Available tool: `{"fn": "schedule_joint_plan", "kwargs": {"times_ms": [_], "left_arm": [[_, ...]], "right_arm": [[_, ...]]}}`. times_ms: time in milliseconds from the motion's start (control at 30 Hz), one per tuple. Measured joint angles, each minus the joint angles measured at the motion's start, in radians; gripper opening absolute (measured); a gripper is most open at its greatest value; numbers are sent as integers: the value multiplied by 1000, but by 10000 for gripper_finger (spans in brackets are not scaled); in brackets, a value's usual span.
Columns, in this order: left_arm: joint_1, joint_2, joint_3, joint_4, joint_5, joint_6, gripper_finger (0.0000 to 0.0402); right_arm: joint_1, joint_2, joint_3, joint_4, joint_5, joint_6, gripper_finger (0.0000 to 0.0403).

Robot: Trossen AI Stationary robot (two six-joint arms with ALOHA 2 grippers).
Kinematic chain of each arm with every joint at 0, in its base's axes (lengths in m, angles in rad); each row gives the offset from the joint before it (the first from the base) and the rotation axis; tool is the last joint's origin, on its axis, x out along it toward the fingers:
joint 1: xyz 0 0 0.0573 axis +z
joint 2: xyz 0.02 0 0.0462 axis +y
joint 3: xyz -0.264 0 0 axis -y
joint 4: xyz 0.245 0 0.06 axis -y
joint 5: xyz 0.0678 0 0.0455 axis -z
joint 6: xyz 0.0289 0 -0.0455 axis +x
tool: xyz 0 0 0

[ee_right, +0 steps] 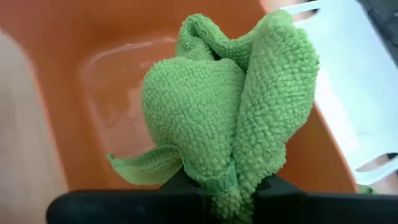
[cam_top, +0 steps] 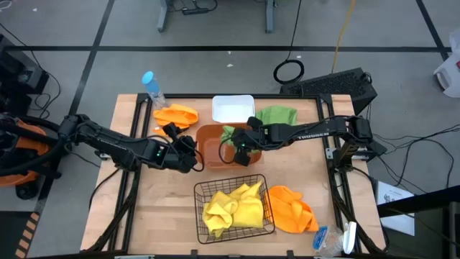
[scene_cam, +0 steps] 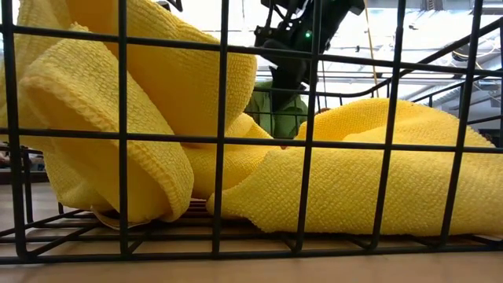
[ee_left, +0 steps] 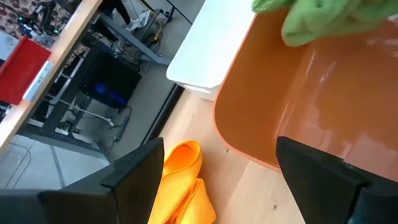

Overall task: Sort microfiber towel by color & place in baskets
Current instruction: Put the left green microfiber cloth into the orange bin

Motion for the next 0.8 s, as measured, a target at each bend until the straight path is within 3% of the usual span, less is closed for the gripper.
{"fn": "schedule_joint_plan", "kwargs": {"times_ms": [567, 800], "left_arm": [[-19, 0, 1, 24, 1, -1, 315], [-21, 1, 1, 28, 19, -1, 315]], "right_arm": [[-6, 54, 0, -81, 8, 202, 20], [-11, 93, 0, -23, 9, 230, 95]]}}
